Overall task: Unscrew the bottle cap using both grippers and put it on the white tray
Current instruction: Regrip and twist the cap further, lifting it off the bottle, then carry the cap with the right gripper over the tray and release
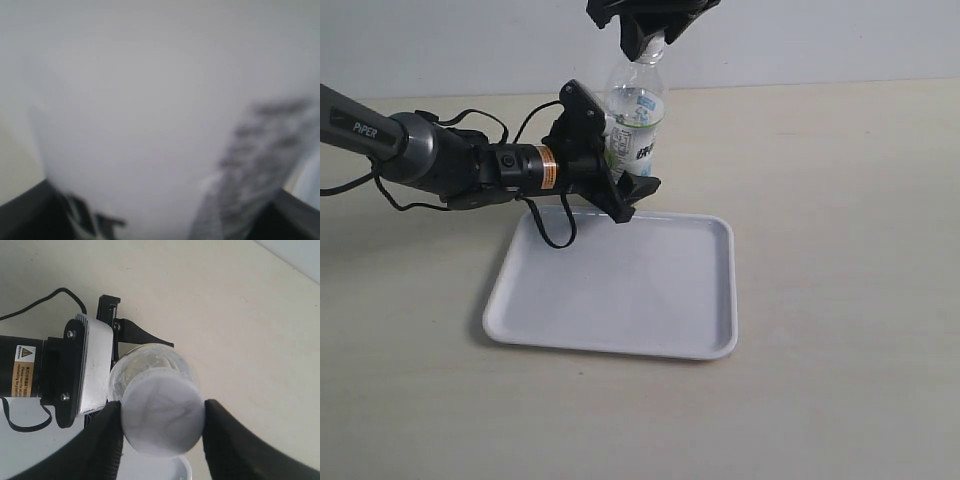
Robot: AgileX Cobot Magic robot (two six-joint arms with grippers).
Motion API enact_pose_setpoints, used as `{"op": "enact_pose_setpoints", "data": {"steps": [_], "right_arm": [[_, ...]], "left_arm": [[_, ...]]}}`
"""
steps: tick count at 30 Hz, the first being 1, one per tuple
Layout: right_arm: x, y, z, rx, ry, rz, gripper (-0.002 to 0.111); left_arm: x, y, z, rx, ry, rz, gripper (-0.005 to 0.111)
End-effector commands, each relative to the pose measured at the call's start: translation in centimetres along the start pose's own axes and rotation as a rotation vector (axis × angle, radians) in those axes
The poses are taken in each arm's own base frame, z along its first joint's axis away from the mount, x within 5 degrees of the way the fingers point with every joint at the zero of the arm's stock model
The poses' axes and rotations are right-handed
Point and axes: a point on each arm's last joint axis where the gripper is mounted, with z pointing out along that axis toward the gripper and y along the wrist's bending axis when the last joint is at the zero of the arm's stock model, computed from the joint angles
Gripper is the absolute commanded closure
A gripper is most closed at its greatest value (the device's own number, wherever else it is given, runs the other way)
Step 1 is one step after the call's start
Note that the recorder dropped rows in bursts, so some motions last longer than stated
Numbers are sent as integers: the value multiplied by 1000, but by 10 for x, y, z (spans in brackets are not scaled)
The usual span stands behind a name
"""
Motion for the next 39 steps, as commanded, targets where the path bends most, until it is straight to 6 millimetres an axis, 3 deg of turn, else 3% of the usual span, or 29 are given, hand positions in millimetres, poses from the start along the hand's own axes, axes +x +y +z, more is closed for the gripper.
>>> {"op": "enact_pose_setpoints", "data": {"steps": [1, 5, 9, 19, 26, 32, 36, 39], "right_arm": [[-2, 1, -7, 1, -26, -3, 88], [-2, 1, -7, 4, -25, -13, 108], [-2, 1, -7, 4, -21, -126, 108], [0, 1, -7, 1, -3, -801, 108], [-1, 0, -7, 17, -3, -1155, 108], [0, -14, -9, 134, 130, -1516, 108], [2, -22, -11, 182, 230, -1673, 108], [2, -17, -17, 140, 177, -1697, 108]], "left_arm": [[-1, -1, 0, -6, 14, 4, 107], [-1, -1, 0, -6, 14, 4, 107], [-1, -1, 0, -6, 14, 4, 107], [-1, -1, 0, -6, 14, 2, 107], [-1, -1, 0, -7, 13, -5, 107], [-1, 0, 0, -10, 9, -63, 107], [-1, 0, 0, -10, 9, -86, 107], [-2, 1, 0, -30, -2, -117, 107]]}}
